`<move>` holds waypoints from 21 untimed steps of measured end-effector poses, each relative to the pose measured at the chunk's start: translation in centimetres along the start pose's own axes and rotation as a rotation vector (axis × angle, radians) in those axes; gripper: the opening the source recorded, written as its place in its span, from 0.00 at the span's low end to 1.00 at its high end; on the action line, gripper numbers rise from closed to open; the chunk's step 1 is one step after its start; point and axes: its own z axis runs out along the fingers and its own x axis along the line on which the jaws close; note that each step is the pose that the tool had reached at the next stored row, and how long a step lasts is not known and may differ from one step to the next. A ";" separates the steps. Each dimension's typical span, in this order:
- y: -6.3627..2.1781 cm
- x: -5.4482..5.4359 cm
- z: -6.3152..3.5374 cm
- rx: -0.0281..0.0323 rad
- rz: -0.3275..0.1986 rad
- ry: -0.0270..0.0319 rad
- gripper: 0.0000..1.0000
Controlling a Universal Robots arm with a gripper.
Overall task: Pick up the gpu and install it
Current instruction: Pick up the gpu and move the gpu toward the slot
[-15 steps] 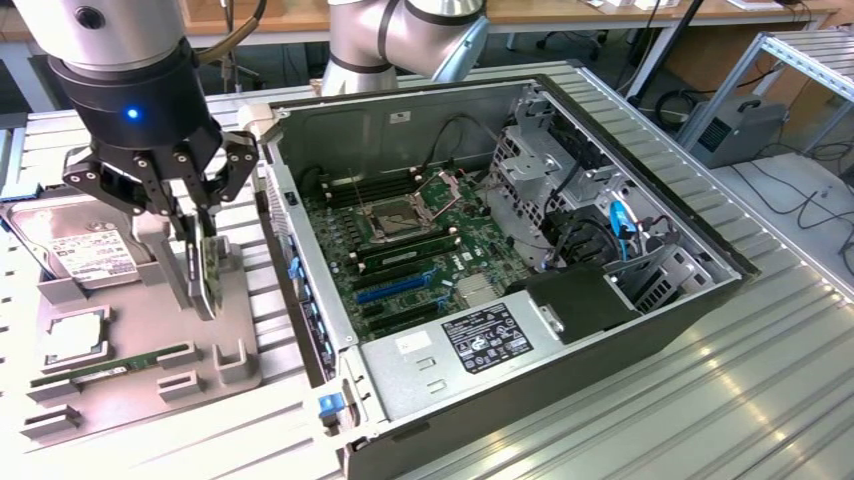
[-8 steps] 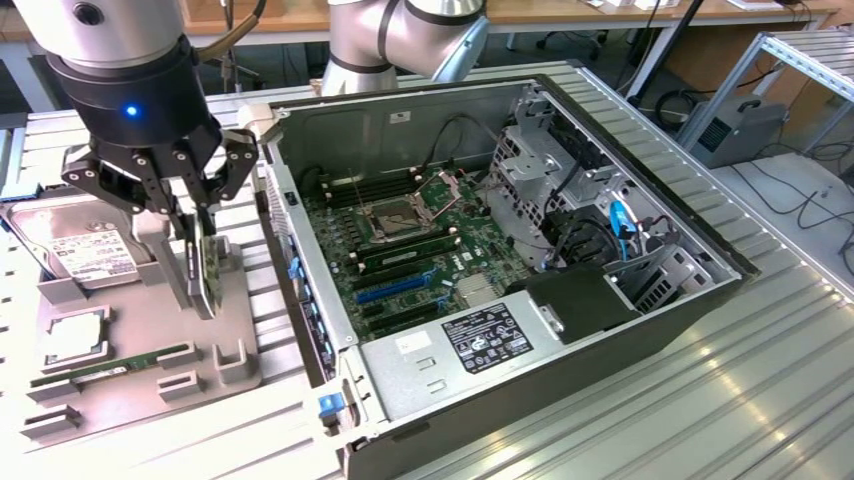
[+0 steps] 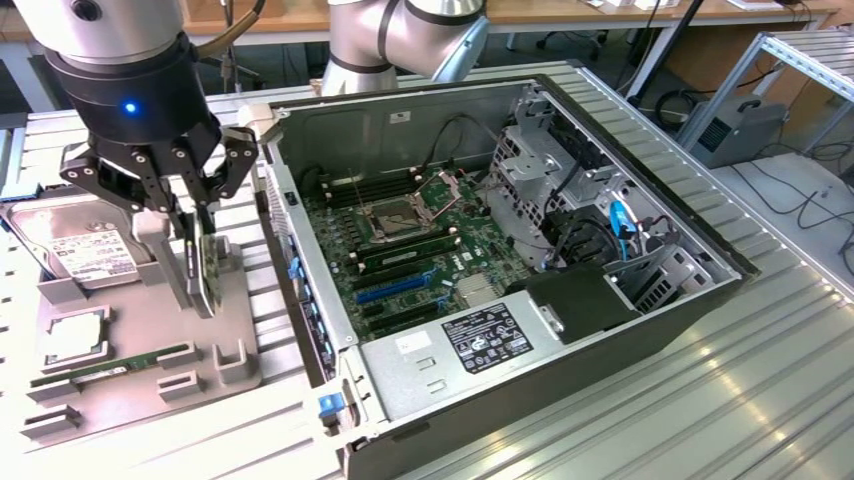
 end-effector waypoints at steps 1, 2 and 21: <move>0.00 0.0 -0.04 0.0001 0.000 0.0000 0.27; 0.00 0.0 -0.07 0.0000 0.000 0.0000 0.27; 0.02 0.0 -0.57 0.0000 0.000 0.0000 0.27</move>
